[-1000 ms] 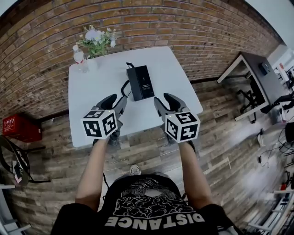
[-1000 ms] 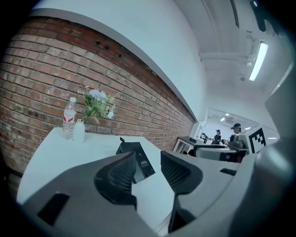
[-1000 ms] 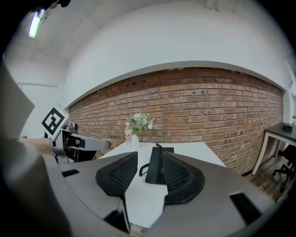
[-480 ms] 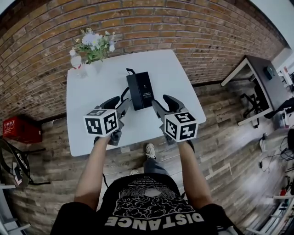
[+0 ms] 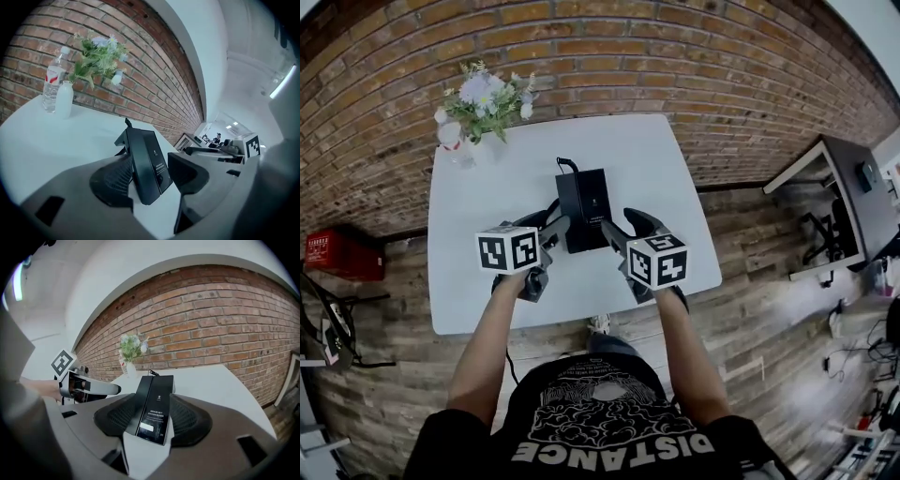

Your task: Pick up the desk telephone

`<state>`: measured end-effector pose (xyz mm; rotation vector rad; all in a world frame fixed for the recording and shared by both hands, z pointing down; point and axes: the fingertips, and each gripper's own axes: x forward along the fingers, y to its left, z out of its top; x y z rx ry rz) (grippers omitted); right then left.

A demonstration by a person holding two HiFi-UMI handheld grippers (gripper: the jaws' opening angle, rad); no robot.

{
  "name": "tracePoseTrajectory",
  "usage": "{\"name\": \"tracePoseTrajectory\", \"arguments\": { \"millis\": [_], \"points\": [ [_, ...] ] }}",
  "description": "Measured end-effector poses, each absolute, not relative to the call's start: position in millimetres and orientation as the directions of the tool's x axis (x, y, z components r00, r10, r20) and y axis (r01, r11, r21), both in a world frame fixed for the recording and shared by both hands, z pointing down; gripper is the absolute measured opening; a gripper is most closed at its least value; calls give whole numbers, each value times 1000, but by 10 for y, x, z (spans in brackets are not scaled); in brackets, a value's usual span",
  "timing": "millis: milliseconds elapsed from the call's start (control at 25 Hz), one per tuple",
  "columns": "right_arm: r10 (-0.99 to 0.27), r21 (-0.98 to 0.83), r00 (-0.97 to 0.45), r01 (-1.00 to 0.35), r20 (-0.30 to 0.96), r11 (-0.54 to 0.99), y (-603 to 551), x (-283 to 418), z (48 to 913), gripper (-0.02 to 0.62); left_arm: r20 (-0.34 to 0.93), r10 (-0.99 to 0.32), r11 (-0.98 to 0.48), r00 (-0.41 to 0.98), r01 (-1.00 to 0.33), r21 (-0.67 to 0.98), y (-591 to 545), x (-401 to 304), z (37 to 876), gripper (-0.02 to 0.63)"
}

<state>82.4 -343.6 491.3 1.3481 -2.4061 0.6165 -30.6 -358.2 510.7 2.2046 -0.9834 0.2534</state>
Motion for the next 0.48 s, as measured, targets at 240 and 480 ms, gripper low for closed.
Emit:
{"name": "tracePoseTrajectory", "arguments": {
  "millis": [240,480],
  "points": [
    [-649,-292,-566,-822,507,489,-3689,806,5226,229,458,-540,-424,706,-698,577,-3786,-206,5371,239],
    [-567,-385,-630,-775,531,501,-3879,764,5493,252,463,-511,-382,724,-674,633,-3944,-119,5558,249]
  ]
}}
